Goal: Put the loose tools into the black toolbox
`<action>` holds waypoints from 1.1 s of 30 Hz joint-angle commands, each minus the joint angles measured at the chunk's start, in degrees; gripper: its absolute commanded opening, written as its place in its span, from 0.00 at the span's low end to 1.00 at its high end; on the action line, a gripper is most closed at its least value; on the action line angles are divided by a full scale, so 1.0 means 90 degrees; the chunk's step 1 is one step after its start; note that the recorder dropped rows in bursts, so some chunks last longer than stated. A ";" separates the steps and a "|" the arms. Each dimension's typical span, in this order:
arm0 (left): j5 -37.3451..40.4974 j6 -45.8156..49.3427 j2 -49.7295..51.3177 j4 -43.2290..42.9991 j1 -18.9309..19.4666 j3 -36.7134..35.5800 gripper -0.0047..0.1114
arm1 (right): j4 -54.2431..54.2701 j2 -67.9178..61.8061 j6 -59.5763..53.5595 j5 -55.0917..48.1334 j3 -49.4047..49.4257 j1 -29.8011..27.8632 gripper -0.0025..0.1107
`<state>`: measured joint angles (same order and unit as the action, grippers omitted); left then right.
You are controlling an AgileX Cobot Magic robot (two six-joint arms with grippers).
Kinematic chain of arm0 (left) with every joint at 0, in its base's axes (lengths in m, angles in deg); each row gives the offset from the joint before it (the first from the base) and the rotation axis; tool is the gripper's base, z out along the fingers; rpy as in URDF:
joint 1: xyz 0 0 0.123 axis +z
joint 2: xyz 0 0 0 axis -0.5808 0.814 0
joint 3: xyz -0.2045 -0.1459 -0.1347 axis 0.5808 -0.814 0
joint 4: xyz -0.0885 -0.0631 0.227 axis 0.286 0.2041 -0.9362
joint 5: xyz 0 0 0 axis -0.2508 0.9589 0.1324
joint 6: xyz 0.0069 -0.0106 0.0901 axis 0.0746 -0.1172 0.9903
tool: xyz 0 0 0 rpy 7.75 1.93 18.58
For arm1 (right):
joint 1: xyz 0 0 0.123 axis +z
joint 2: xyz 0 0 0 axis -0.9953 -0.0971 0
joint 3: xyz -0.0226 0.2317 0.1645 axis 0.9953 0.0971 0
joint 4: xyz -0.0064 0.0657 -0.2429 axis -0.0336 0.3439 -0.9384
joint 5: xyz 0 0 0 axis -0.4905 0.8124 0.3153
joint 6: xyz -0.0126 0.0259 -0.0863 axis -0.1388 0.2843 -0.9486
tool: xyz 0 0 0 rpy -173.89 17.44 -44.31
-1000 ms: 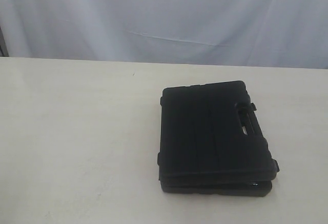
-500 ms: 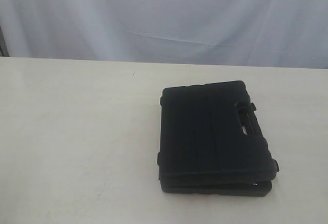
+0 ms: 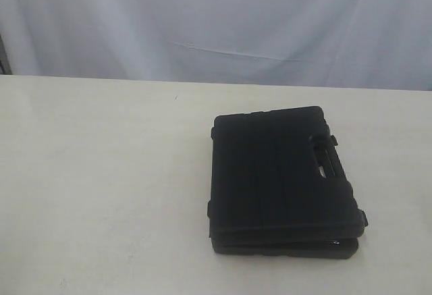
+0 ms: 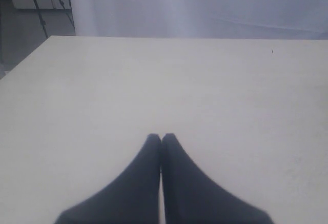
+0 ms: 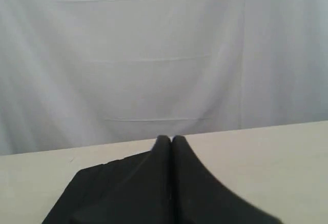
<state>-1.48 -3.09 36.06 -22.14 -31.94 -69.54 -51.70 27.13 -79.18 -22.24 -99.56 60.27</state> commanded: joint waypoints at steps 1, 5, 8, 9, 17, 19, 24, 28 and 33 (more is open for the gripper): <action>-0.0057 -0.0014 -0.0008 0.0000 -0.0027 -0.0006 0.04 | -0.0305 0.0036 0.0341 0.0017 0.0284 -0.0042 0.02; -0.0057 -0.0014 -0.0008 0.0000 -0.0027 -0.0006 0.04 | -0.0337 0.0036 0.0417 0.0071 0.0522 -0.0042 0.02; -0.0057 -0.0014 -0.0008 0.0000 -0.0027 -0.0006 0.04 | -0.0491 0.0036 0.0581 0.0071 0.0667 -0.0042 0.02; -0.0057 -0.0014 -0.0008 0.0000 -0.0027 -0.0006 0.04 | -0.0521 0.0036 0.0581 0.0071 0.0719 -0.0042 0.02; -0.0057 -0.0014 -0.0008 0.0000 -0.0027 -0.0006 0.04 | -0.0745 0.0036 0.0581 0.0197 0.1280 -0.0042 0.02; -0.0057 -0.0014 -0.0008 0.0000 -0.0027 -0.0006 0.04 | -0.0758 0.0036 0.0581 0.0230 0.1311 -0.0042 0.02; -0.0057 -0.0014 -0.0008 0.0000 -0.0027 -0.0006 0.04 | -0.1039 0.0036 0.0569 -0.0122 0.1311 -0.0030 0.02; -0.0057 -0.0014 -0.0008 0.0000 -0.0027 -0.0006 0.04 | -0.1077 0.0036 0.0569 -0.0209 0.1311 -0.0030 0.02; -0.0057 -0.0014 -0.0008 0.0000 -0.0027 -0.0006 0.04 | -0.1065 0.0036 0.0416 -0.0547 0.1311 -0.0030 0.02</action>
<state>-1.48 -3.09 36.06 -22.14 -31.94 -69.54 -60.79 27.13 -74.58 -26.11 -87.94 60.23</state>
